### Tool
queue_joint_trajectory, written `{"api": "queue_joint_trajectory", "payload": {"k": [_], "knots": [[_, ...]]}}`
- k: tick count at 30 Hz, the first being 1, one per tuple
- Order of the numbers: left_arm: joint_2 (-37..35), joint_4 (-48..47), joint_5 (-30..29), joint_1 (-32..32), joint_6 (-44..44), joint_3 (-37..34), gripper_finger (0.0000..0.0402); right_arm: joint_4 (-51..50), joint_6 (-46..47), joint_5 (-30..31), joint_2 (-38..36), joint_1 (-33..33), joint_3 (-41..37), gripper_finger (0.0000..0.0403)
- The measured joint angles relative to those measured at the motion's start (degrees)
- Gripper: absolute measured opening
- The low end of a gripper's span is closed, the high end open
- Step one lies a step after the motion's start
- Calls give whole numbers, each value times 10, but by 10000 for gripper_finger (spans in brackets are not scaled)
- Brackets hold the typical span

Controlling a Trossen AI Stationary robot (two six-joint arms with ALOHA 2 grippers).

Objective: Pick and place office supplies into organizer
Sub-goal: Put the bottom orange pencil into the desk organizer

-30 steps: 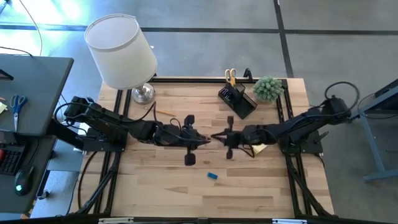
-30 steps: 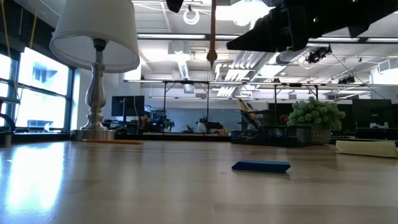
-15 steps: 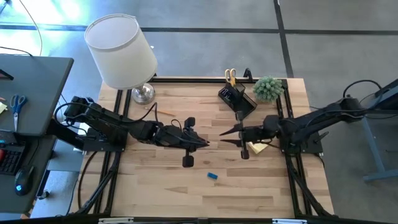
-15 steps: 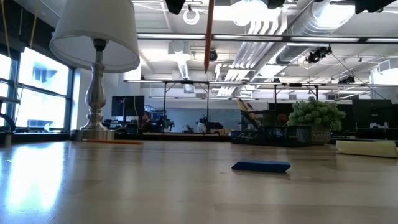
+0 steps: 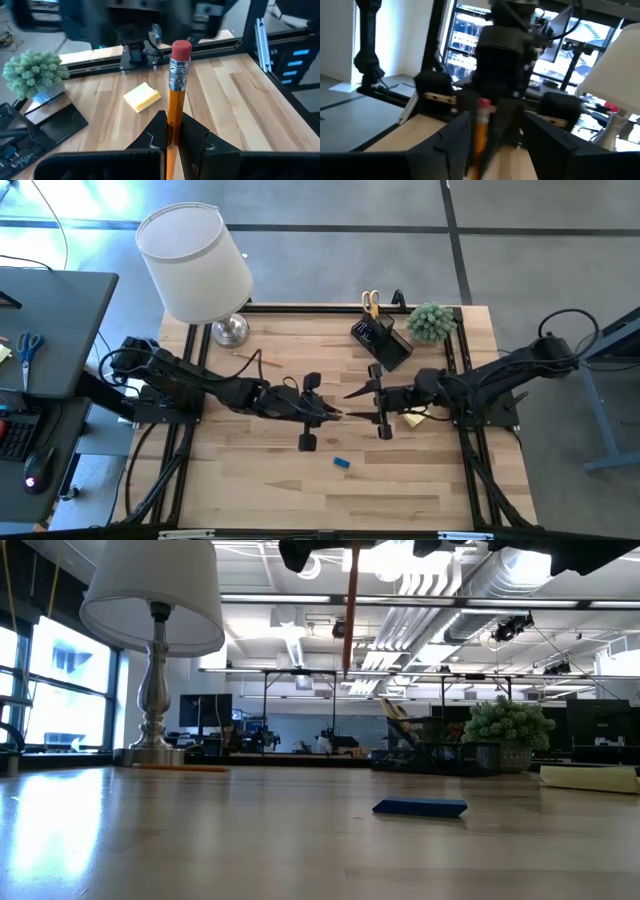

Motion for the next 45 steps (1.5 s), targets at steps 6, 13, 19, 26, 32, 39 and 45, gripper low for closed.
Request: {"api": "queue_joint_trajectory", "payload": {"k": [6,13,19,26,32,39,45], "knots": [[2,3,2,1,-4,0,8,37,11,-1,21,0,0,179],[4,3,-1,1,-4,0,8,79,14,-12,71,0,7,156],[4,0,-2,1,-4,0,8,67,14,-34,109,0,41,133],[4,-14,-3,1,-4,0,8,12,-9,-33,106,0,56,88],[4,-27,-7,0,3,0,8,0,-41,-31,105,1,56,13],[3,-38,-51,0,-14,0,80,-20,-59,34,105,1,56,8],[-16,-95,-98,0,-41,0,194,-70,-53,96,92,-25,55,7]]}}
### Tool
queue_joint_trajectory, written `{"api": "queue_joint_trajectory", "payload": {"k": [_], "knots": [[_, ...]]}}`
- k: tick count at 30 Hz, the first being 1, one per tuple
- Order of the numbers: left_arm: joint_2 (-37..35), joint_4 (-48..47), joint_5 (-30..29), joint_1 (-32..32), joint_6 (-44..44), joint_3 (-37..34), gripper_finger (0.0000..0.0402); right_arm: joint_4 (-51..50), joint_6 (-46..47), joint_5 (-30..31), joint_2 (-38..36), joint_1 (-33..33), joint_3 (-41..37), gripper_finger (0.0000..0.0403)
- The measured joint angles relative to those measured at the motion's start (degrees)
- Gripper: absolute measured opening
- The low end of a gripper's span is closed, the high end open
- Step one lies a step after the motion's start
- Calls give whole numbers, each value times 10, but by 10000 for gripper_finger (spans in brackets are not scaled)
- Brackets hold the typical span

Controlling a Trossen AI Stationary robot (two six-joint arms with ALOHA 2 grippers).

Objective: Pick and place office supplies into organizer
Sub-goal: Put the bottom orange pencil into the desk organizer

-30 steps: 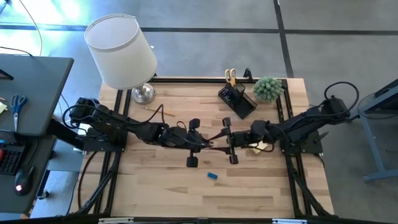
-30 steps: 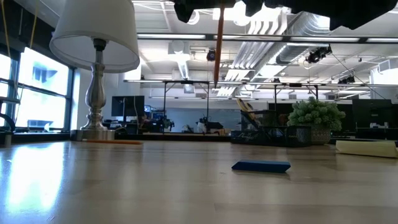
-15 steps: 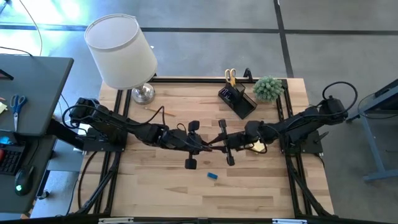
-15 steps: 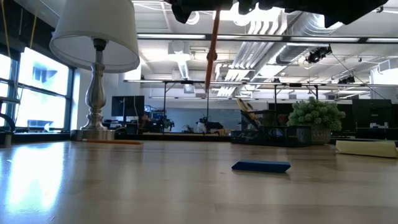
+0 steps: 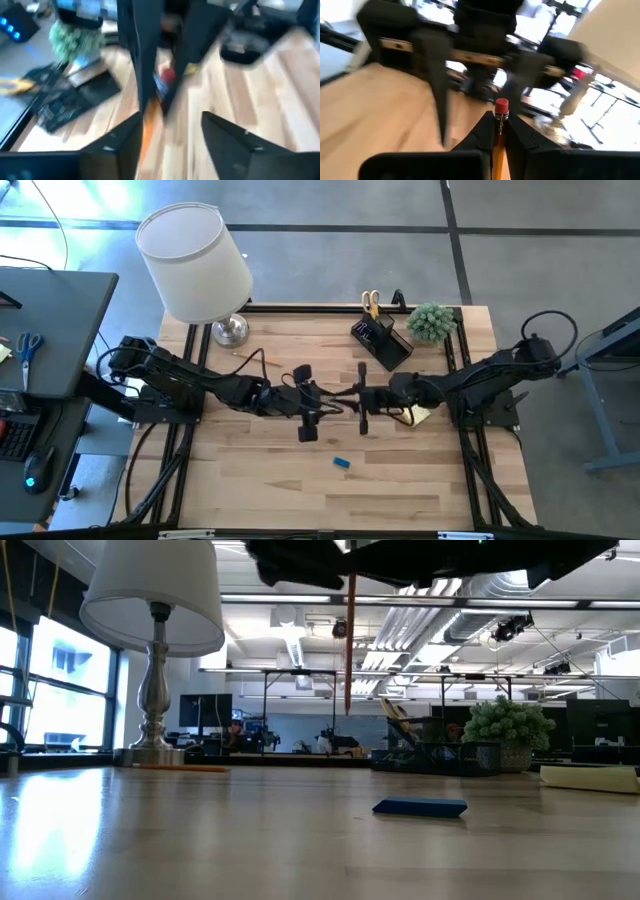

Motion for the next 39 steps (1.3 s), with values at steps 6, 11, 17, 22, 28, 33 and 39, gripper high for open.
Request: {"api": "queue_joint_trajectory", "payload": {"k": [6,11,17,22,28,33,39], "knots": [[-66,-62,-45,0,-71,0,260,-86,-2,21,-100,-78,-3,7],[-105,-31,-86,-26,-94,-9,264,-137,-4,10,-208,-193,-4,7],[-112,0,-137,-66,-44,-18,232,-176,39,-45,-247,-343,-4,8],[-112,20,-142,-71,-31,-18,195,-159,67,-84,-231,-441,-5,12],[-111,19,-132,-72,-31,-18,161,-155,122,-136,-193,-529,-4,7],[-111,18,-125,-71,-36,-18,141,-153,134,-154,-138,-554,-4,10],[-111,13,-120,-71,-45,-18,130,-144,158,-161,-83,-569,-4,10]]}}
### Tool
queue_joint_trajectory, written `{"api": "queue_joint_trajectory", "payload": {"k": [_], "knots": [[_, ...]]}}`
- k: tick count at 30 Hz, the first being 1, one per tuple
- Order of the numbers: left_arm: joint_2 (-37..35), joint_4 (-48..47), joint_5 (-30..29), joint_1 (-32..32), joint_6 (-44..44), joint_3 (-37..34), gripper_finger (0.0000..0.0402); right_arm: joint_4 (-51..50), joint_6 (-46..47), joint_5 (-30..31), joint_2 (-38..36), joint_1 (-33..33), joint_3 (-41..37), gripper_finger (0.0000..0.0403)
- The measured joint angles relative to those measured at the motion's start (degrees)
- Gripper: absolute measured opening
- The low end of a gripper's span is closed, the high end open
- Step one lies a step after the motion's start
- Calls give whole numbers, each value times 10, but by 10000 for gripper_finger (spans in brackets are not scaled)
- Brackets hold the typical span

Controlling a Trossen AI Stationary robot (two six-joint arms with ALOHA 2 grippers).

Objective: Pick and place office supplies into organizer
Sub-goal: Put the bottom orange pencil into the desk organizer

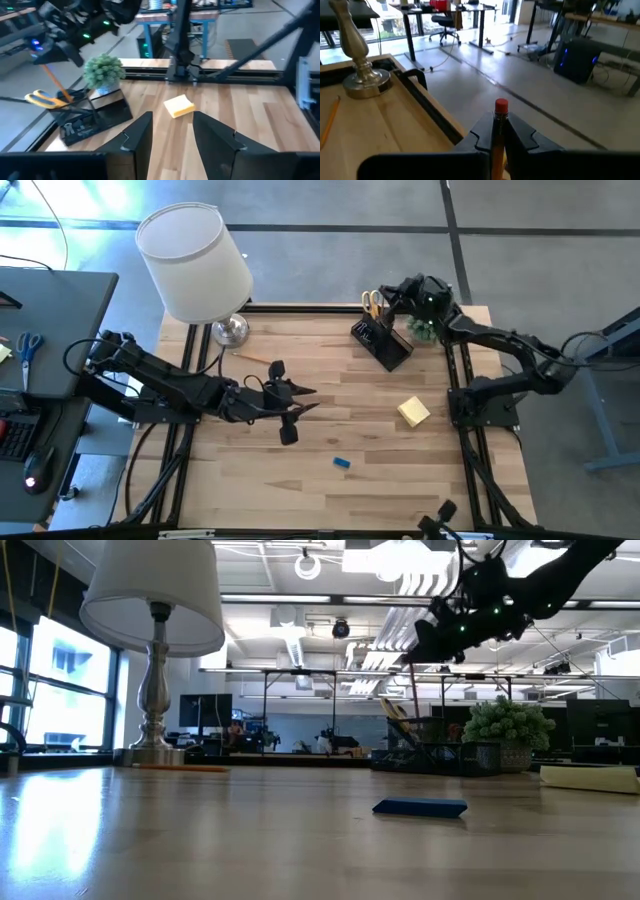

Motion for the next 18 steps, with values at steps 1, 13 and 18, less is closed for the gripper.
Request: {"api": "queue_joint_trajectory", "payload": {"k": [1,13,18], "knots": [[0,0,-10,0,-3,0,129,-1,8,0,6,-3,0,10],[0,-12,-20,0,-8,0,129,83,102,-9,27,-47,-85,18],[0,-12,-21,0,-8,0,129,81,97,-9,27,-47,-99,47]]}}
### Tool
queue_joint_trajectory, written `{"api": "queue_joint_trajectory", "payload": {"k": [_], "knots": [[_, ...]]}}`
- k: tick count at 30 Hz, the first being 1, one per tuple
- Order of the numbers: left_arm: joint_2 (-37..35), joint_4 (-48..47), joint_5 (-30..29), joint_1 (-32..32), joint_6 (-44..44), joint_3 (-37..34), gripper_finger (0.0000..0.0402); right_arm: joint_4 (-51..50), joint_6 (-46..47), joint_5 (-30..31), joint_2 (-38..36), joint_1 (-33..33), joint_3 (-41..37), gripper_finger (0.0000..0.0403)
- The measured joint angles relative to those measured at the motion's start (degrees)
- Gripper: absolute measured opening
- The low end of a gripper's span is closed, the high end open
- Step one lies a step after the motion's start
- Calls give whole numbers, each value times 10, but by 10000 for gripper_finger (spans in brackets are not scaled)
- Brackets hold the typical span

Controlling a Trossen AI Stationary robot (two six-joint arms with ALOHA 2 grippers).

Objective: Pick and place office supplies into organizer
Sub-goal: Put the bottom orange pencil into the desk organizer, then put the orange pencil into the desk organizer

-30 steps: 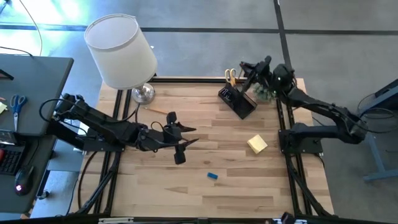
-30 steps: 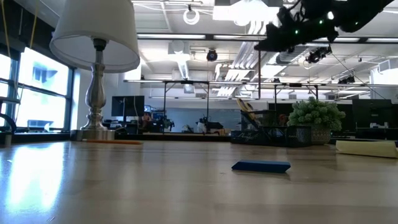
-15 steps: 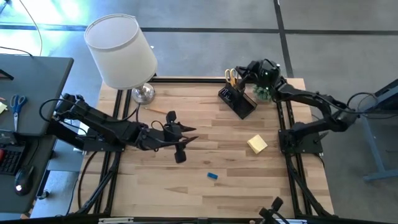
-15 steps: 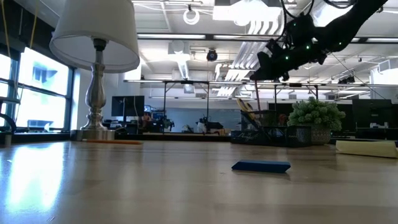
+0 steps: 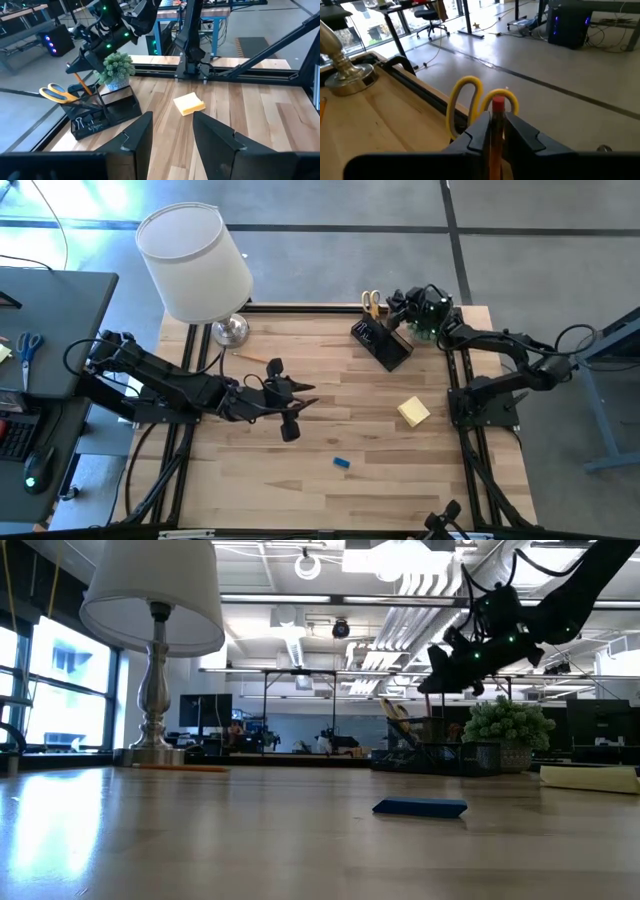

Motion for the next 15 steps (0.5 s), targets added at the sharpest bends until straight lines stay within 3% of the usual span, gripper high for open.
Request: {"api": "queue_joint_trajectory", "payload": {"k": [15], "knots": [[-1,-36,-15,0,0,0,129,-72,-12,-83,-17,2,0,134]]}}
